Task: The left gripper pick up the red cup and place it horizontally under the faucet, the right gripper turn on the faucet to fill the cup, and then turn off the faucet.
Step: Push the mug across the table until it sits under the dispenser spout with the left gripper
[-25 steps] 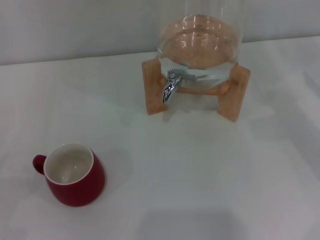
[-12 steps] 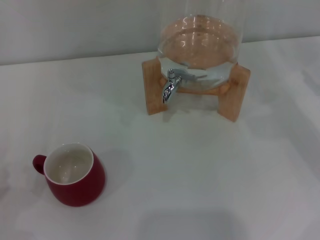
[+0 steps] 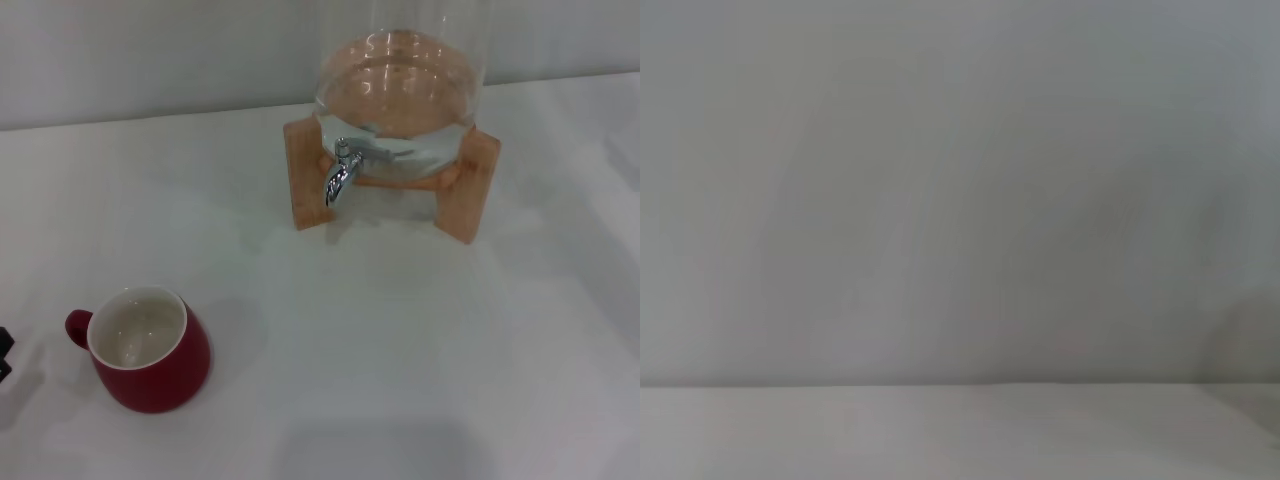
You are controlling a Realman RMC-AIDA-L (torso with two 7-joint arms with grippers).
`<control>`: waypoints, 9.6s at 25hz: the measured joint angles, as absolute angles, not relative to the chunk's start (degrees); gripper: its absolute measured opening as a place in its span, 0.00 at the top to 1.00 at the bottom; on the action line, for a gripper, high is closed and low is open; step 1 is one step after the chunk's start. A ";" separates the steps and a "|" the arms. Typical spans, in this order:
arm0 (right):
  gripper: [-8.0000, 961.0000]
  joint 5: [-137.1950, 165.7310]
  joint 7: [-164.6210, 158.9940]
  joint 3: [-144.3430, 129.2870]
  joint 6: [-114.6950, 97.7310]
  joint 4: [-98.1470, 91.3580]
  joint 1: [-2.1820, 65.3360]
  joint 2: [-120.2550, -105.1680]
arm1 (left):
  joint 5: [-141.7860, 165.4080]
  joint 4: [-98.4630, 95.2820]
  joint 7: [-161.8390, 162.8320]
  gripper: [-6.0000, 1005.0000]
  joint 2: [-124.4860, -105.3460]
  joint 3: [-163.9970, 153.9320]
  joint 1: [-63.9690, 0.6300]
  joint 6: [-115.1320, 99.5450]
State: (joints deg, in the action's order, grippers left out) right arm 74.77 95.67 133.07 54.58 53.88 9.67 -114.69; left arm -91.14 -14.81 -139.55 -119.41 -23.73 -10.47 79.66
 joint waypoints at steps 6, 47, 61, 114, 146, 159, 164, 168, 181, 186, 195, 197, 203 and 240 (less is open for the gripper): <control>0.34 74.07 95.70 133.13 54.58 53.84 9.67 -114.69 | -89.75 -12.96 -140.63 0.15 -119.45 -23.73 -11.68 79.59; 0.34 73.17 95.83 133.78 55.49 54.08 9.74 -114.70 | -88.40 -9.23 -153.75 0.15 -119.58 -23.73 -14.05 77.10; 0.34 71.80 97.06 133.77 55.51 53.71 9.76 -114.78 | -87.26 -7.98 -153.90 0.15 -119.61 -23.73 -16.18 75.14; 0.34 70.35 97.92 133.77 55.62 53.51 9.39 -114.78 | -87.70 -7.84 -153.33 0.86 -119.62 -23.64 -17.15 75.86; 0.34 70.41 97.91 133.53 57.50 52.92 9.26 -114.78 | -89.57 -7.82 -149.14 0.86 -119.35 -23.42 -23.47 74.92; 0.34 70.40 97.91 133.42 58.77 52.82 9.41 -114.78 | -89.13 -7.13 -145.79 0.86 -119.48 -23.58 -29.05 71.17; 0.34 70.40 97.91 133.41 58.89 52.81 9.47 -114.78 | -88.65 -5.57 -145.67 0.86 -119.44 -23.70 -31.40 68.79; 0.34 70.40 97.91 133.41 58.89 52.81 9.41 -114.78 | -87.33 -4.50 -145.65 0.86 -119.50 -23.73 -32.77 68.21; 0.34 70.40 97.93 133.42 59.02 52.60 9.14 -114.86 | -77.77 -2.68 -143.76 0.86 -119.47 -23.73 -36.56 66.76; 0.34 70.40 97.94 133.42 59.07 52.36 9.14 -114.87 | -74.74 -2.85 -142.23 0.86 -119.44 -23.73 -37.59 66.26; 0.34 70.40 97.97 133.42 59.14 52.29 9.23 -114.87 | -71.05 -3.28 -139.36 0.86 -119.37 -23.73 -39.45 64.50; 0.34 70.40 97.98 133.42 59.15 52.29 9.32 -114.87 | -70.61 -3.28 -139.35 0.86 -119.37 -23.73 -40.00 63.58; 0.34 70.40 98.05 133.42 59.15 52.26 9.48 -114.88 | -70.14 -2.93 -139.47 0.86 -119.50 -23.73 -41.80 60.81; 0.34 69.31 99.14 133.33 59.49 51.24 9.78 -114.87 | -67.43 -2.13 -139.62 0.86 -119.71 -23.70 -48.76 54.34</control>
